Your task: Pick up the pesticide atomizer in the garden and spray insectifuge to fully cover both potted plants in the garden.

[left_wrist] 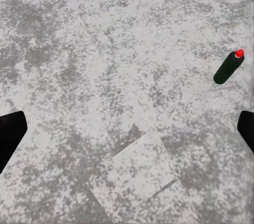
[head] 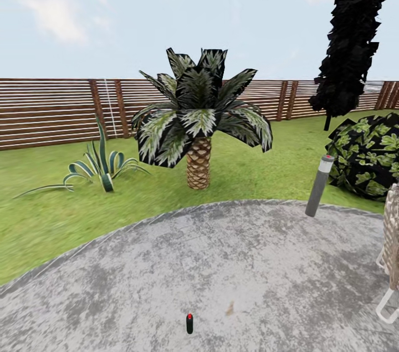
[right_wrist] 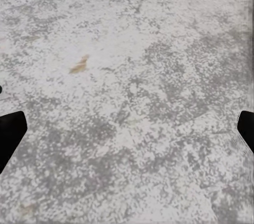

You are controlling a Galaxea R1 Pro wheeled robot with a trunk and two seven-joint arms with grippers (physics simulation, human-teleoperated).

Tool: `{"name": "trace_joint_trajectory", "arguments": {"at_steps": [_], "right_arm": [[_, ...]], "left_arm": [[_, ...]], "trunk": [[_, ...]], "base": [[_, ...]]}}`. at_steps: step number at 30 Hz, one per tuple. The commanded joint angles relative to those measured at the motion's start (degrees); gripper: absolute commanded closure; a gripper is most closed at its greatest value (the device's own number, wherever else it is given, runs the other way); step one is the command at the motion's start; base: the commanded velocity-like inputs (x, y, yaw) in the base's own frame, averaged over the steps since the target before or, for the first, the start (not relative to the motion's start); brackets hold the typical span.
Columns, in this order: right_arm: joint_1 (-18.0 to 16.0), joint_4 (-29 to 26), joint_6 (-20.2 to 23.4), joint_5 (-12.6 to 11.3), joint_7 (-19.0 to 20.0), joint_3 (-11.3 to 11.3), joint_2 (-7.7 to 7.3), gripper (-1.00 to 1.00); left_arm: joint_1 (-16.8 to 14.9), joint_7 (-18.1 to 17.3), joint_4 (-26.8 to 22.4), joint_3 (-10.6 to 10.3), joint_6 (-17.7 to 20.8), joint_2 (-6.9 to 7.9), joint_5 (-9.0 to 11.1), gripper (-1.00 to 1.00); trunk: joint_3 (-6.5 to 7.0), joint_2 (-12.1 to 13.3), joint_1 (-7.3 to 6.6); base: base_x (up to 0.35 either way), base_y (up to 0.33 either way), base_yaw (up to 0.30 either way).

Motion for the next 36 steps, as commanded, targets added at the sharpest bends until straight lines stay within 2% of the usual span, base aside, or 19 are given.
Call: {"name": "trace_joint_trajectory", "arguments": {"at_steps": [1, 19, 36], "right_arm": [[-0.04, 0.06, -0.16, 0.06, -0.11, 0.0, 0.01, -1.0], [-0.04, 0.07, -0.14, 0.06, -0.15, 0.05, 0.05, -1.0], [-0.04, 0.41, -0.14, 0.15, -0.19, 0.05, 0.05, -1.0]], "left_arm": [[-0.04, 0.02, 0.04, 0.0, -0.19, 0.01, -0.02, -1.0], [-0.04, 0.02, 0.04, 0.0, -0.19, -0.08, -0.02, -1.0], [-0.02, 0.02, 0.04, 0.0, -0.19, -0.08, -0.02, -1.0]], "trunk": [[-0.06, -0.03, 0.01], [-0.06, -0.03, 0.01], [-0.06, -0.03, 0.01]], "base": [[0.084, -0.275, 0.0], [0.033, -0.279, 0.013], [0.0, -0.282, 0.259]]}}
